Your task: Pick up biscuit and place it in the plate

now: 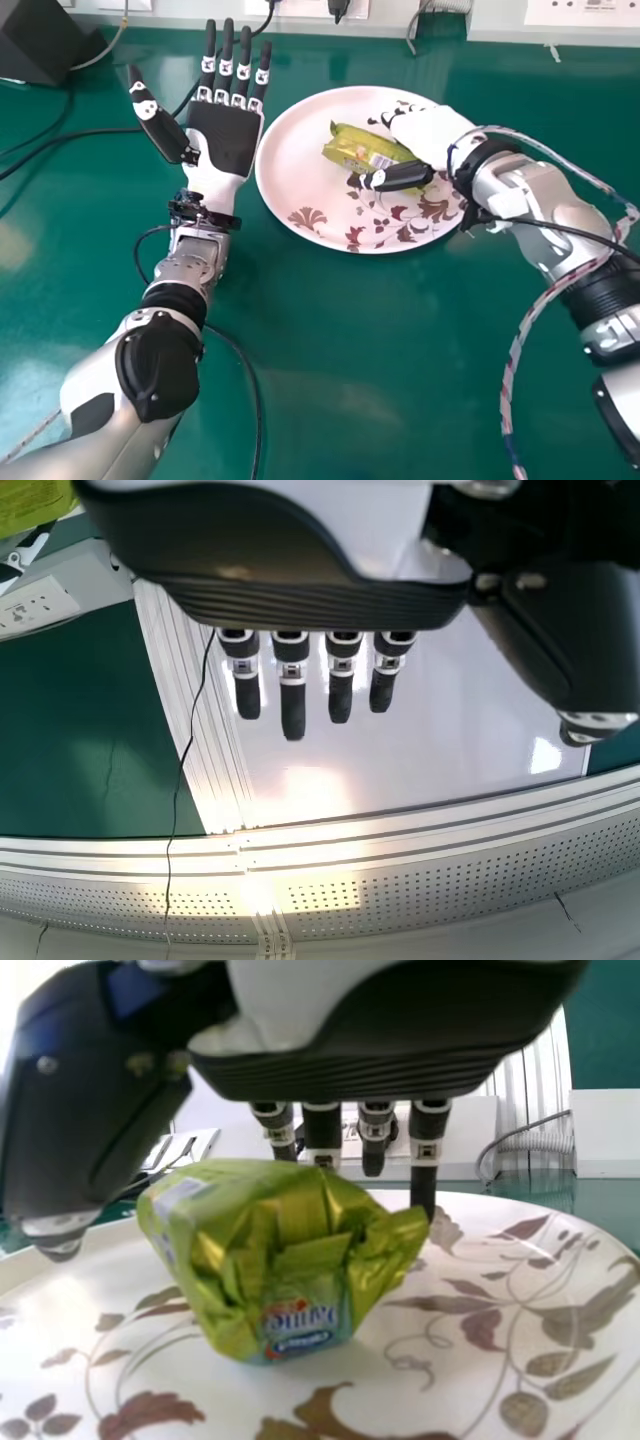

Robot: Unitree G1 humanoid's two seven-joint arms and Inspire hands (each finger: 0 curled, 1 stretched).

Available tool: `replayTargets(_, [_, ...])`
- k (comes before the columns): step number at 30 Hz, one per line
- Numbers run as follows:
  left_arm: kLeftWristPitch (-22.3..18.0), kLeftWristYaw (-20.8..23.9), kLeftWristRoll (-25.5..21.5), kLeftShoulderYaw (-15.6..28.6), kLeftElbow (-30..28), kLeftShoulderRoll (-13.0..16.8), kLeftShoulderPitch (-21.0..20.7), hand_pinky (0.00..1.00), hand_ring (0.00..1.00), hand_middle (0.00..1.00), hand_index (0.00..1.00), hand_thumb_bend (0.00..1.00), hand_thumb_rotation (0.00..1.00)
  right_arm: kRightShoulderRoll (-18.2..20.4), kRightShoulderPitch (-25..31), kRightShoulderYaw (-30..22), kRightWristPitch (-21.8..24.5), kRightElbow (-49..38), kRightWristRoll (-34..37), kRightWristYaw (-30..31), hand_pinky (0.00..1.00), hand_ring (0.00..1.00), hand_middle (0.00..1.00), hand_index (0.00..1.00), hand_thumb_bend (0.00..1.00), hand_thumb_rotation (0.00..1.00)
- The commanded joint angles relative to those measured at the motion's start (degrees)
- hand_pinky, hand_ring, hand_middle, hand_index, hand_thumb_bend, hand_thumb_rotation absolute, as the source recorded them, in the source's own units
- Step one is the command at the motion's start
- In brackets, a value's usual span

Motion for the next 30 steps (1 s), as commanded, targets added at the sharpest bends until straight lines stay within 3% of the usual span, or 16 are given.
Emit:
replayTargets(1, [-0.9, -0.1, 0.5, -0.3, 0.4, -0.2, 0.9, 0.94, 0.89, 0.98, 1.00, 0.87, 0.39, 0.0, 2.4, 0.3, -0.2, -1.2, 0.5, 1.4, 0.73, 0.97, 1.00, 1.00, 1.00, 0.71])
replayTargets(30, [-0.7, 1.2, 1.5, -0.6, 1.7, -0.4, 1.0, 0.95, 0.89, 0.99, 1.00, 0.85, 0.44, -4.2, 13.8, -12.2, 9.4, -26.2, 3.2, 4.6, 0.71, 0.93, 1.00, 1.00, 1.00, 0.57])
